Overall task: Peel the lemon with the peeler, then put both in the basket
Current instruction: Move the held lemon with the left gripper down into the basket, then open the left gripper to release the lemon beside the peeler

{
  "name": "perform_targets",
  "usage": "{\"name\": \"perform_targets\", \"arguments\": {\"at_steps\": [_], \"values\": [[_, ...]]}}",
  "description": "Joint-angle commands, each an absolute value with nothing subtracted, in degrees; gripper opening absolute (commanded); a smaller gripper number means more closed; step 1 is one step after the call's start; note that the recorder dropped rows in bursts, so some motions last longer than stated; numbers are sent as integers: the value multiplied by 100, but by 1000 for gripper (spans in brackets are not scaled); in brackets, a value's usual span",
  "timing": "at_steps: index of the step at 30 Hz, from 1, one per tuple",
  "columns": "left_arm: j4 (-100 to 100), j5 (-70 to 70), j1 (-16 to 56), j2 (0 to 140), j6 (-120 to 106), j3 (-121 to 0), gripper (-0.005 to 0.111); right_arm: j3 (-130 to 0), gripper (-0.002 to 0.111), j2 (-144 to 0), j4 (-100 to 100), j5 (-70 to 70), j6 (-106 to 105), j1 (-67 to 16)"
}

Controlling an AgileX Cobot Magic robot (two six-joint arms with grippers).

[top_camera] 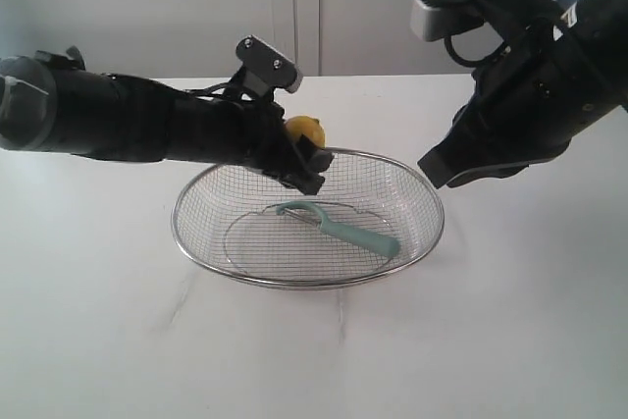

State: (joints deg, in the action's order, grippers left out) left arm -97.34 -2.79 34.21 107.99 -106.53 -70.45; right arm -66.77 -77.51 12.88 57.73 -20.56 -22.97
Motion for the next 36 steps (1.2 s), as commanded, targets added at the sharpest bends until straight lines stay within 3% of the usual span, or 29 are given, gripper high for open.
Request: {"name": "perform_targets", "arguments": {"at_steps": [1, 3, 5, 6, 11, 36], "values": [[-9804, 243, 3464, 10854, -10702, -7330, 0, -6660, 0, -7708, 1264, 5774, -2009, -2292], [-9995, 33, 3375, 10859, -10613, -7339, 0, -6660, 0, -7708, 1264, 5776, -1995, -2292], [-9995, -1560, 3061, 10869, -9755, -7328, 0, -6660, 0, -7708, 1264, 5776, -1964, -2292], [-9228, -2563, 2798, 10914, -8660, -7490, 0, -6660, 0, -7708, 1264, 5776, -1964, -2292], [-3027, -4111, 2605, 11015, -3835, -8457, 0, -6660, 0, -7708, 1264, 5776, -1920, -2292], [-2988, -3465, 2867, 12074, -3613, -8737, 0, -6660, 0, -7708, 1274, 5750, -1920, -2292]]}}
